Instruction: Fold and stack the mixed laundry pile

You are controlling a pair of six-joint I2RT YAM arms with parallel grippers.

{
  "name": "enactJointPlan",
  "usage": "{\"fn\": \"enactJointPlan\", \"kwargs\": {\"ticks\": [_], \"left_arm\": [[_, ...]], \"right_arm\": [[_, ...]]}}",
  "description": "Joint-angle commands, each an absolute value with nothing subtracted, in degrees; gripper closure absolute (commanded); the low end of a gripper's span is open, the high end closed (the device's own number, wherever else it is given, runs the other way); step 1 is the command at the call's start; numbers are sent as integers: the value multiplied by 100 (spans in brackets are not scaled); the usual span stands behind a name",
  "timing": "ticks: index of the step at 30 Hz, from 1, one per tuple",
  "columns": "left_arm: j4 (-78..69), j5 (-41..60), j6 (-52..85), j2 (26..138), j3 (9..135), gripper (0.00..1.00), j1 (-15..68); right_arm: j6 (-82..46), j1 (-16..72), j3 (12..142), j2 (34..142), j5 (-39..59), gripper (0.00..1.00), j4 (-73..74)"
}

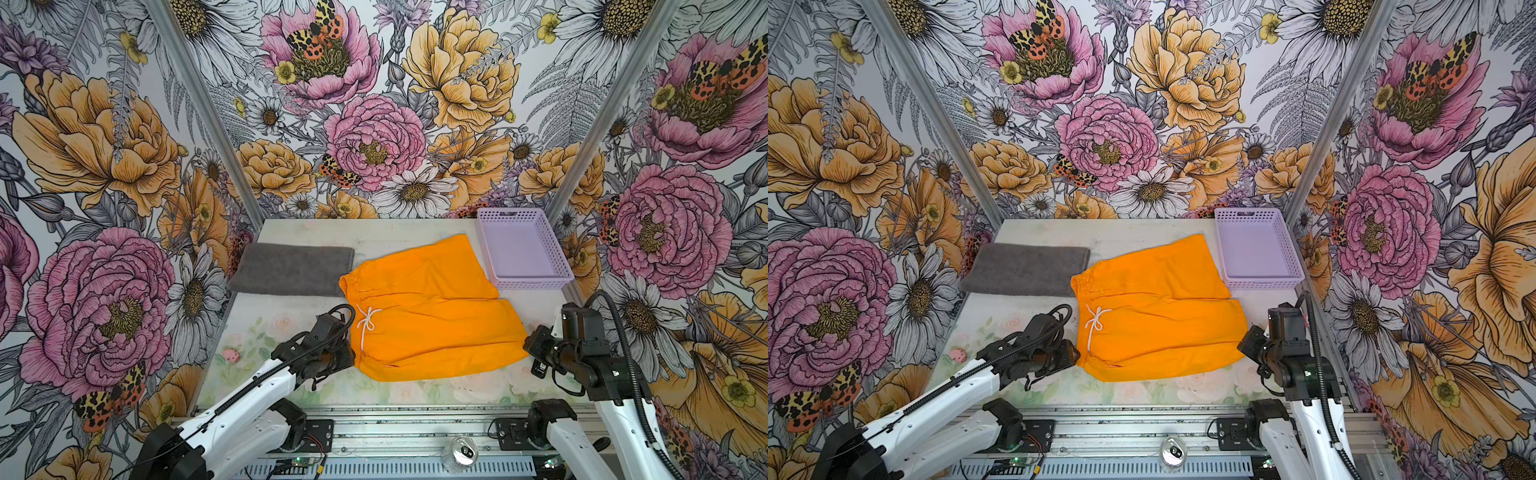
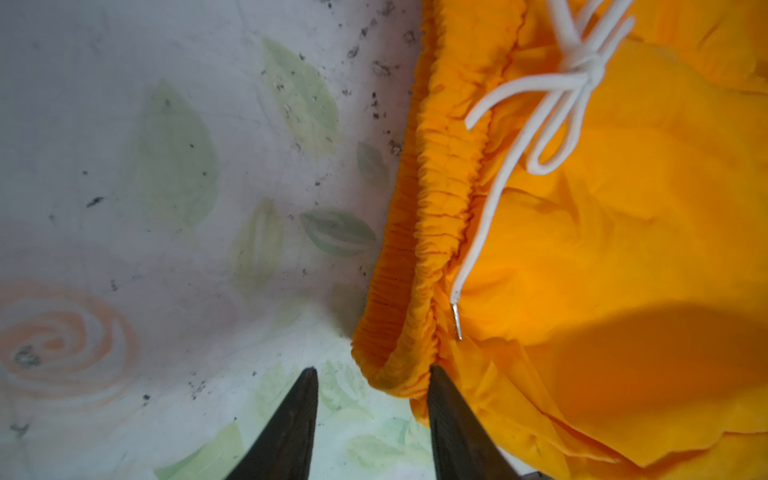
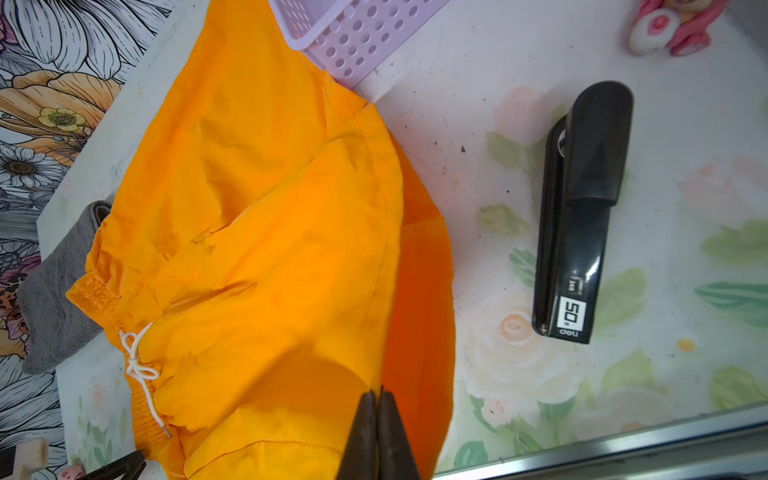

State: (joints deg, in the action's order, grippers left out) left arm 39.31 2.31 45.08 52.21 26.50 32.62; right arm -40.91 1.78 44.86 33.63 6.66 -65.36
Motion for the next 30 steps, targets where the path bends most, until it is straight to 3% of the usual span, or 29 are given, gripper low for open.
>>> {"fn": "enactJointPlan", "kwargs": {"ticks": [1, 10, 23, 27, 30], "left_arm": [[3642, 130, 4535, 5236, 2463, 55, 3323], [2813, 351, 4456, 5852, 2276, 57, 3441], [2734, 345, 4780, 5904, 2074, 75, 3878], [2985, 301, 4992, 5771, 2099, 61, 4102], [3454, 15, 5330, 5576, 2265, 56, 4368]], "right_arm": [[-4012, 135, 4649, 3366, 519, 100, -6496], [-4040, 133, 4614, 3406, 582, 100, -6407], [-4082, 123, 4551, 3470, 625, 100, -6319], [-4070, 130, 4584, 3478, 642, 100, -6319], [-4069, 122, 4599, 3450, 659, 100, -6319]]}}
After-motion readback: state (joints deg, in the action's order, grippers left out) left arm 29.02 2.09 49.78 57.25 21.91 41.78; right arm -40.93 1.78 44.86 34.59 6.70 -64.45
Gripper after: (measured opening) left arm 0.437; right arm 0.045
